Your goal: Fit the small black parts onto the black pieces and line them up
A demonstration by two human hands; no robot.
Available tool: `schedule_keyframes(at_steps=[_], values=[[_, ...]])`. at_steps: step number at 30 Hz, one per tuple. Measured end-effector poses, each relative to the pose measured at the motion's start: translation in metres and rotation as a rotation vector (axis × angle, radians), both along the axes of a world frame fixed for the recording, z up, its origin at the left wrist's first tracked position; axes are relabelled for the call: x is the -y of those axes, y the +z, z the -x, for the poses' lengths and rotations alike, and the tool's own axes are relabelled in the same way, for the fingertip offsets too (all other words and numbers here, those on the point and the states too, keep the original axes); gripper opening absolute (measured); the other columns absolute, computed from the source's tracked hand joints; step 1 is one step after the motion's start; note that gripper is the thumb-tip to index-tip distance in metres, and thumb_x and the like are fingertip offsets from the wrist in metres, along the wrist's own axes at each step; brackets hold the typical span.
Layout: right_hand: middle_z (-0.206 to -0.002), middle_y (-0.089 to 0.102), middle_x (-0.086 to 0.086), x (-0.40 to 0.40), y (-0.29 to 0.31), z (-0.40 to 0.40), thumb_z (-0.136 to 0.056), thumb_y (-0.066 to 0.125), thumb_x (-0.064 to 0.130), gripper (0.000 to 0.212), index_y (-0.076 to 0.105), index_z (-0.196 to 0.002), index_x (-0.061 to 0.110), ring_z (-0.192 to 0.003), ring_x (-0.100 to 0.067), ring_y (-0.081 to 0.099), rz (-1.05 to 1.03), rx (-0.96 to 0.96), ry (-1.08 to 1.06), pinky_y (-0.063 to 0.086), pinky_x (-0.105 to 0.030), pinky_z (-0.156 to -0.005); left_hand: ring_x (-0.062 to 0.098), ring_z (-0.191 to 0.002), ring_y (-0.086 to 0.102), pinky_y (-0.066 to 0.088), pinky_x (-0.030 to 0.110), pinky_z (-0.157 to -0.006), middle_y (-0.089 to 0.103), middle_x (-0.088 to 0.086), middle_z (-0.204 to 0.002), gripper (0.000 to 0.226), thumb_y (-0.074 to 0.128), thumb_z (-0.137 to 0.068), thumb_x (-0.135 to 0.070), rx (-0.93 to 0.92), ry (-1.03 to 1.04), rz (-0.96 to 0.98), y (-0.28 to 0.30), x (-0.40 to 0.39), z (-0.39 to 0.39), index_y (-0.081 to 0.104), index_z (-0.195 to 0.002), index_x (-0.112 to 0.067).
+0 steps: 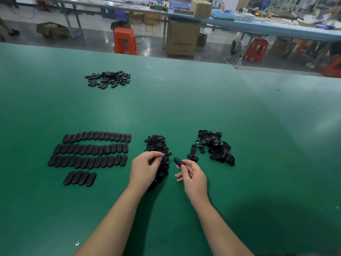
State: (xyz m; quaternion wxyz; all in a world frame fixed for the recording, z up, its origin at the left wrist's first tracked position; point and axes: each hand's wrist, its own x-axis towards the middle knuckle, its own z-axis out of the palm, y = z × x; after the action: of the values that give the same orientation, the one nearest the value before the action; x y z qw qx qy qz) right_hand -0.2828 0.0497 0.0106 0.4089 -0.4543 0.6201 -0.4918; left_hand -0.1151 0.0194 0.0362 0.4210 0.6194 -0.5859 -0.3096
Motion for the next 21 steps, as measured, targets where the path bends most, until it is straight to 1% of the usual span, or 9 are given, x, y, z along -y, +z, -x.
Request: schedule_keyframes(at_steps=[1,3,4,7,9,12,16,19,21], values=[[-0.090,0.076,0.003,0.000,0.000,0.000,-0.102,0.056,0.008,0.019,0.064,-0.104,0.025,-0.069,-0.015,0.072,0.001,0.001,-0.004,0.059,-0.025,-0.064,-0.010,-0.073,0.062,0.041,0.003,-0.066,0.068,-0.024,-0.079,0.017,0.071,-0.089,-0.013,-0.002,-0.041,-0.002,0.004,-0.001,0.012,0.078,-0.095,-0.028],[-0.087,0.077,0.006,0.000,-0.002,0.001,-0.101,0.057,0.010,0.017,0.065,-0.105,0.025,-0.068,-0.014,0.073,0.000,-0.025,-0.006,0.060,-0.027,-0.065,-0.005,-0.073,0.062,0.043,0.007,-0.068,0.069,-0.019,-0.080,0.015,0.070,-0.089,-0.015,0.015,-0.098,-0.045,0.009,-0.002,0.032,0.075,-0.097,-0.027],[-0.087,0.077,0.009,0.000,-0.002,0.002,-0.101,0.058,0.011,0.016,0.066,-0.106,0.024,-0.069,-0.012,0.074,-0.001,-0.044,-0.001,0.060,-0.026,-0.067,-0.004,-0.074,0.062,0.046,0.011,-0.070,0.069,-0.017,-0.081,0.012,0.070,-0.090,-0.017,0.045,-0.112,-0.067,0.010,-0.001,0.039,0.073,-0.096,-0.026],[-0.089,0.075,0.023,-0.001,-0.001,0.003,-0.101,0.059,0.011,0.018,0.068,-0.108,0.025,-0.074,-0.003,0.073,0.007,-0.073,0.020,0.056,-0.016,-0.068,0.002,-0.080,0.063,0.053,0.025,-0.078,0.069,-0.014,-0.083,0.007,0.068,-0.090,-0.018,0.134,-0.114,-0.120,0.010,0.000,0.049,0.072,-0.090,-0.024],[-0.089,0.074,0.027,-0.002,0.001,0.004,-0.101,0.059,0.012,0.018,0.068,-0.107,0.026,-0.077,0.002,0.072,0.012,-0.078,0.024,0.053,-0.012,-0.068,0.003,-0.080,0.063,0.055,0.028,-0.079,0.070,-0.014,-0.084,0.007,0.067,-0.090,-0.019,0.179,-0.107,-0.139,0.010,0.000,0.051,0.072,-0.090,-0.023],[-0.085,0.074,0.025,-0.002,0.002,0.004,-0.100,0.060,0.012,0.019,0.067,-0.105,0.029,-0.077,0.002,0.072,0.017,-0.072,0.016,0.052,-0.011,-0.065,0.002,-0.079,0.063,0.055,0.029,-0.078,0.069,-0.015,-0.084,0.008,0.067,-0.090,-0.020,0.212,-0.100,-0.140,0.011,0.001,0.051,0.072,-0.089,-0.024],[-0.088,0.076,0.017,-0.002,0.001,0.004,-0.101,0.059,0.012,0.020,0.066,-0.105,0.031,-0.076,-0.006,0.074,0.014,-0.063,0.019,0.057,-0.020,-0.067,0.004,-0.075,0.064,0.057,0.033,-0.075,0.069,-0.016,-0.081,0.009,0.067,-0.090,-0.021,0.219,-0.104,-0.152,0.010,0.001,0.050,0.073,-0.089,-0.027],[-0.090,0.075,0.019,-0.002,0.001,0.005,-0.101,0.059,0.012,0.022,0.065,-0.105,0.033,-0.077,-0.004,0.073,0.016,-0.062,0.023,0.057,-0.019,-0.066,0.004,-0.075,0.065,0.057,0.033,-0.075,0.069,-0.017,-0.080,0.010,0.067,-0.091,-0.021,0.223,-0.117,-0.158,0.010,0.002,0.050,0.074,-0.089,-0.027],[-0.092,0.076,0.014,-0.001,0.001,0.005,-0.101,0.058,0.011,0.023,0.065,-0.105,0.033,-0.077,-0.007,0.074,0.013,-0.052,0.029,0.058,-0.022,-0.067,0.005,-0.076,0.065,0.057,0.033,-0.075,0.070,-0.016,-0.081,0.010,0.067,-0.091,-0.022,0.241,-0.125,-0.147,0.011,0.004,0.049,0.074,-0.089,-0.028]])
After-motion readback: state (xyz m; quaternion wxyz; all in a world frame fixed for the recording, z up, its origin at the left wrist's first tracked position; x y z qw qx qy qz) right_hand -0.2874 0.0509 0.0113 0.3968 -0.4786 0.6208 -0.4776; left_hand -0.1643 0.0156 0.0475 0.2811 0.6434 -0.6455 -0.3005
